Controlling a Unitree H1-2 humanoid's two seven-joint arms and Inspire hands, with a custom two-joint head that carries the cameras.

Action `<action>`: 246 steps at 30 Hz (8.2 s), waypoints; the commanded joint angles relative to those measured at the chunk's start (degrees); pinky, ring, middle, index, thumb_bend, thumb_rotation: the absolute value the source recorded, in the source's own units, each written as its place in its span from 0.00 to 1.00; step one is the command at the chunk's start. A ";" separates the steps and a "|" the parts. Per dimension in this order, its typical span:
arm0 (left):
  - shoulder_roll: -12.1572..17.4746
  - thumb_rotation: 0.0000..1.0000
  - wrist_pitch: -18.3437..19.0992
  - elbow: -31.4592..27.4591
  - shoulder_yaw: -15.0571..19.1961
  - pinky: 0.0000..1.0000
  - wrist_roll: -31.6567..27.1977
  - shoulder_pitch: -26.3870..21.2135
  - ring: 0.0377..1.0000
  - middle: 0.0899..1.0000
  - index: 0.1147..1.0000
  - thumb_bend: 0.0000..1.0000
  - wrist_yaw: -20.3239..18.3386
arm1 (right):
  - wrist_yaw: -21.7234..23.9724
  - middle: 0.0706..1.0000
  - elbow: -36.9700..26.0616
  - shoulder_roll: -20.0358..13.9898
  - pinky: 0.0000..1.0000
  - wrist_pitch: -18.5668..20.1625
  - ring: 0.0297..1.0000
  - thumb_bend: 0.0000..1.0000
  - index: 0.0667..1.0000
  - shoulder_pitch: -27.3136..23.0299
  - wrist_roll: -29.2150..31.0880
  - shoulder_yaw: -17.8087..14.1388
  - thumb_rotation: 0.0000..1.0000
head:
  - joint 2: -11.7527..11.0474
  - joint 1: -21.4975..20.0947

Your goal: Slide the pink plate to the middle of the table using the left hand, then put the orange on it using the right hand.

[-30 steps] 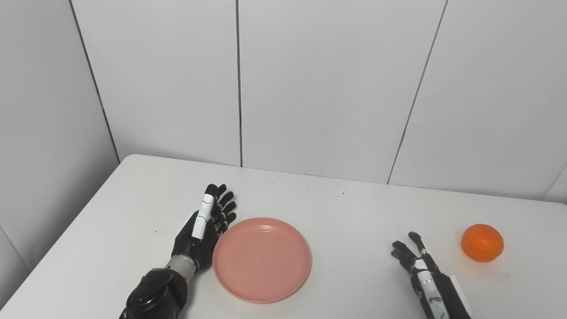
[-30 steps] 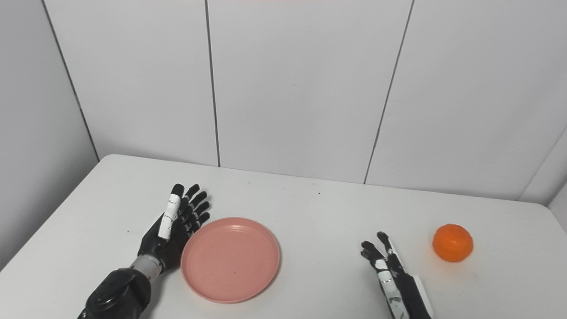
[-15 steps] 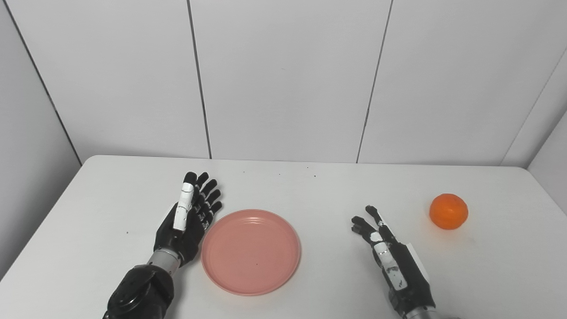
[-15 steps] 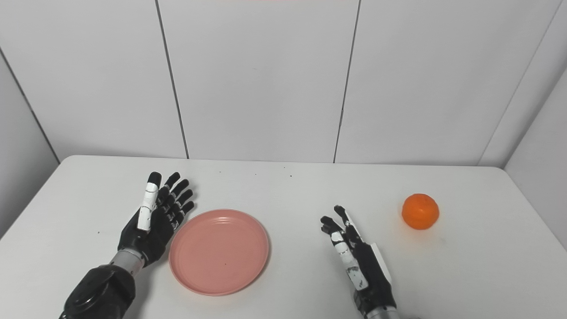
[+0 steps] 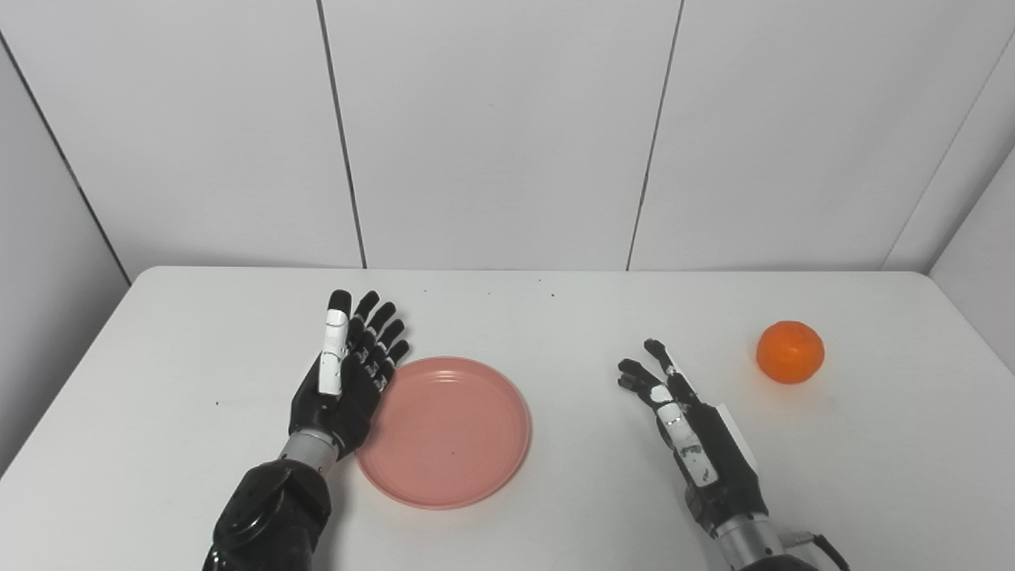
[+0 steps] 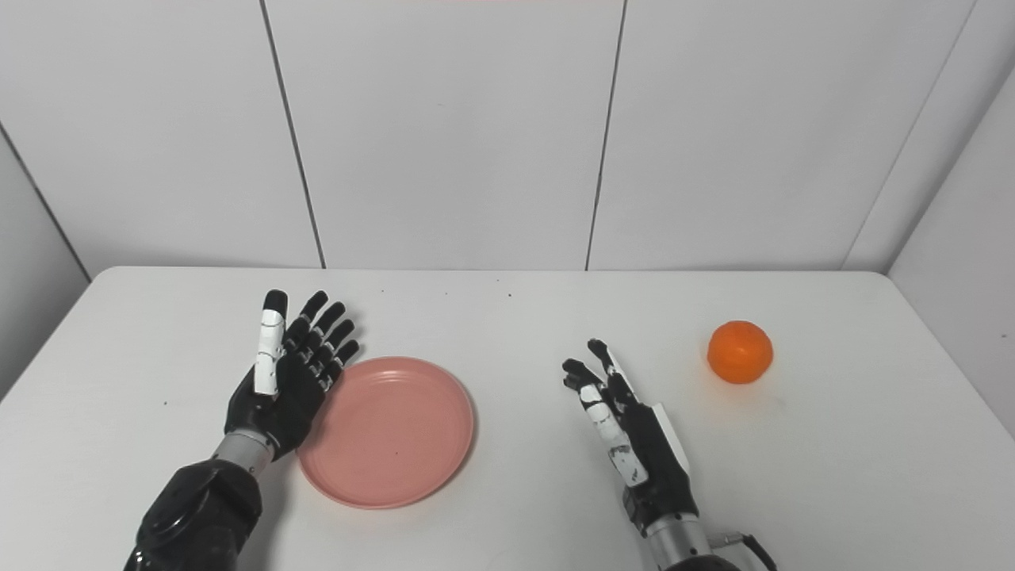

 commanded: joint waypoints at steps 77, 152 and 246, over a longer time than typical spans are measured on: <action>1.59 0.85 1.60 1.28 1.36 0.97 -3.66 -0.37 0.92 0.98 1.00 0.80 -1.91 | 0.44 0.84 -1.38 -0.44 0.99 0.05 0.85 0.79 0.96 -1.27 1.39 -0.30 0.84 | -1.55 2.87; 0.06 0.87 2.26 1.11 -3.18 0.98 -17.68 0.95 0.94 0.97 1.00 0.77 6.89 | -18.70 0.79 16.49 -26.33 0.71 -12.66 0.78 0.72 0.62 -24.83 -35.30 -8.35 0.85 | -4.29 -0.53; 1.02 0.85 2.21 9.84 1.02 1.00 -17.43 -0.80 1.00 1.00 1.00 0.77 -0.59 | -19.49 0.67 42.94 -25.77 0.49 -2.32 0.59 0.72 0.72 -27.65 -40.09 7.67 0.61 | -10.77 -8.00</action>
